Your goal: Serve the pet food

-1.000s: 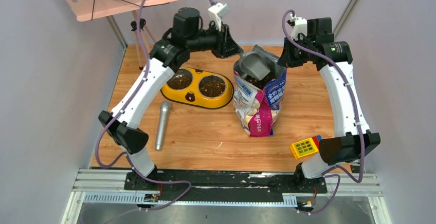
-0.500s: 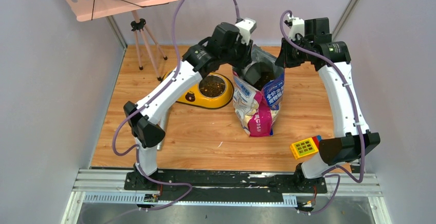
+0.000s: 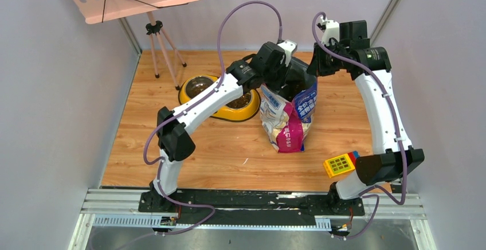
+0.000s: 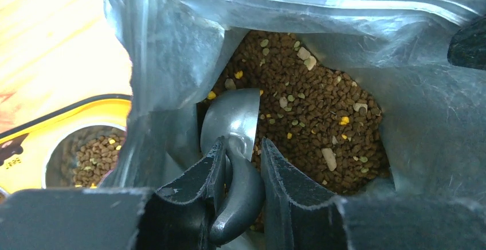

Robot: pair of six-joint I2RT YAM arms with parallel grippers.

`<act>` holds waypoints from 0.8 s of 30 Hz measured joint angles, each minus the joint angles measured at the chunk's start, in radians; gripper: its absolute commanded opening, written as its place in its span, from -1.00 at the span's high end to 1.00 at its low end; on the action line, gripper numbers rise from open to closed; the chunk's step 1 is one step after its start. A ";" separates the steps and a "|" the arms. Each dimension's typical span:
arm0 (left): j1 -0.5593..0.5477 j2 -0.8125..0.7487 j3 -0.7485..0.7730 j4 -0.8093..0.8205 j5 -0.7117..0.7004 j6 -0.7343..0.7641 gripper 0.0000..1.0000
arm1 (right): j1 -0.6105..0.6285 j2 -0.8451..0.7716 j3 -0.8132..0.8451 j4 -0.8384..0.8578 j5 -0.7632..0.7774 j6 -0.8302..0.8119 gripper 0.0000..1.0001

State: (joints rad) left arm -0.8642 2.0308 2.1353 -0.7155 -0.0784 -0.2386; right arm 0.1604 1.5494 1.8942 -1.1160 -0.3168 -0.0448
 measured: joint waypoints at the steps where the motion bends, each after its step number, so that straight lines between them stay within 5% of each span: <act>1: 0.000 0.000 -0.007 0.005 0.005 -0.002 1.00 | 0.000 -0.001 -0.003 0.002 0.000 0.000 1.00; 11: 0.023 0.000 -0.048 0.040 0.087 -0.037 1.00 | 0.000 -0.031 -0.044 0.022 0.001 0.002 1.00; 24: 0.157 -0.035 -0.174 0.158 0.385 -0.181 1.00 | 0.003 -0.031 -0.044 0.039 -0.015 0.007 1.00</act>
State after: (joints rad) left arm -0.7071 1.9953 1.9614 -0.5571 0.3061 -0.4194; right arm 0.1631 1.5185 1.8500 -1.0771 -0.3321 -0.0380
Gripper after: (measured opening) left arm 0.319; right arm 0.014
